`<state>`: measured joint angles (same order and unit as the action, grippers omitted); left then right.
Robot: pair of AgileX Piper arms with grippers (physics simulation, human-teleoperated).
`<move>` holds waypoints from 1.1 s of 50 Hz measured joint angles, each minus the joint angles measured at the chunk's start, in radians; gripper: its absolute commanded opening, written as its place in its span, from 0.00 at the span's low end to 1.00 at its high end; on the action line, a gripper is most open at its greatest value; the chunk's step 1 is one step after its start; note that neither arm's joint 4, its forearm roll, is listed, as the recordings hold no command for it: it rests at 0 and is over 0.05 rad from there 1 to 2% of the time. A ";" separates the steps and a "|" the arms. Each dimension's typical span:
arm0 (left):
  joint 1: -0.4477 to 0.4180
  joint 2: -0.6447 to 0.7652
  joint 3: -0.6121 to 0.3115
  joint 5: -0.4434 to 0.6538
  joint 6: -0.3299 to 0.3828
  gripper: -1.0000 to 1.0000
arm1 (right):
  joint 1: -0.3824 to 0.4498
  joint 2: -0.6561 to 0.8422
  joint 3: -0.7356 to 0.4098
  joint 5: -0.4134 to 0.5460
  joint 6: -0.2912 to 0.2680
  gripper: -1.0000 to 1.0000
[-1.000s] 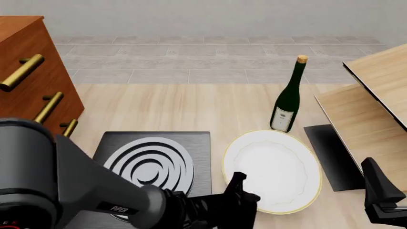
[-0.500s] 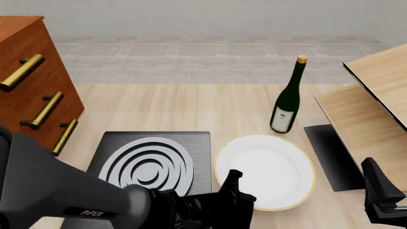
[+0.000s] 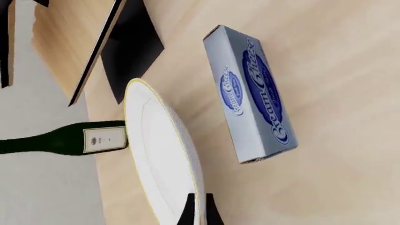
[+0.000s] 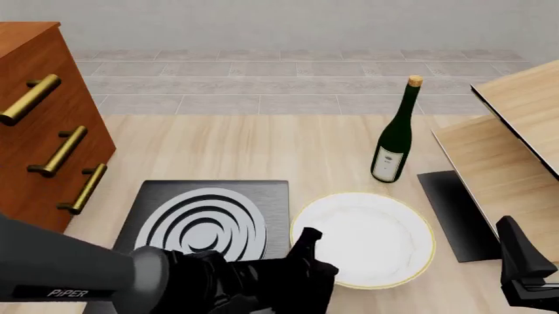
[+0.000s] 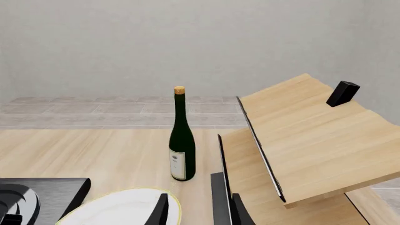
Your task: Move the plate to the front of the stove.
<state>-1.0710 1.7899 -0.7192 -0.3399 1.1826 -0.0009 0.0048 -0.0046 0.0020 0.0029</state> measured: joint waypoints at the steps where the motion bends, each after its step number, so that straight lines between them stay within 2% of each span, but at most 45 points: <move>1: 0.001 -0.006 0.002 0.005 0.002 0.00 | 0.000 0.000 0.000 0.000 0.000 1.00; 29: 0.027 -0.188 0.023 0.086 0.053 0.00 | 0.000 0.000 0.000 0.000 0.000 1.00; 55: 0.101 -0.247 -0.003 0.131 0.071 0.00 | 0.000 0.000 0.000 0.000 0.000 1.00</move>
<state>-0.9696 1.5425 -0.7217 -0.2088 1.2536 -0.0009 0.0048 -0.0046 0.0020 0.0029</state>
